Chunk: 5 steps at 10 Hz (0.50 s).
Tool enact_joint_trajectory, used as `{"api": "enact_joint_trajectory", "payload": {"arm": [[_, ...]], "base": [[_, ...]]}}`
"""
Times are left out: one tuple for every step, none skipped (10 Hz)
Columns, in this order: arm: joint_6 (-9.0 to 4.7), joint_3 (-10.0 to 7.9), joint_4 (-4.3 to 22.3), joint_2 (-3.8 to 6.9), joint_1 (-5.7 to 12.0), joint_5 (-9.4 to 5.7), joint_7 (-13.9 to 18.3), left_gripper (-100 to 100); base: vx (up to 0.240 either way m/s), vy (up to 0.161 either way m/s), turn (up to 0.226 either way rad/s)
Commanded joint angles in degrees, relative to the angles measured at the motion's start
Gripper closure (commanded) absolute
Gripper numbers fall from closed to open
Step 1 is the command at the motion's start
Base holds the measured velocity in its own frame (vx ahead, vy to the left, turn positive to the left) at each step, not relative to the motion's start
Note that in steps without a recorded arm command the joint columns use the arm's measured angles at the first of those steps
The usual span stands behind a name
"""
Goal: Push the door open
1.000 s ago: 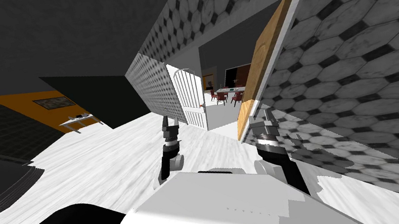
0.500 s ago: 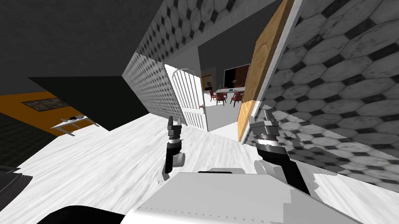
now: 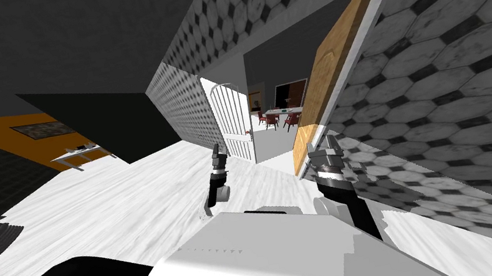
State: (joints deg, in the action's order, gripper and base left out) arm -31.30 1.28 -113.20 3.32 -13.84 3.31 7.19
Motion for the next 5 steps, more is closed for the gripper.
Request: {"api": "enact_joint_trajectory", "payload": {"arm": [[0.01, -0.08, 2.04, 0.16, 1.13, 0.25, 0.02, -100], [0.06, -0.18, 3.82, 0.29, 2.12, 0.46, 0.10, -100], [0.12, -0.28, 5.62, 0.42, 3.11, 0.66, 0.17, -100], [0.17, -0.39, 7.42, 0.55, 4.11, 0.87, 0.24, -100], [0.23, -0.49, 8.80, 0.68, 5.11, 1.08, 0.32, -100]], "base": [[0.053, 0.038, -0.015], [0.055, 0.043, -0.058], [0.093, 0.047, -0.053], [0.106, 0.066, -0.037], [0.095, 0.061, -0.047]]}}
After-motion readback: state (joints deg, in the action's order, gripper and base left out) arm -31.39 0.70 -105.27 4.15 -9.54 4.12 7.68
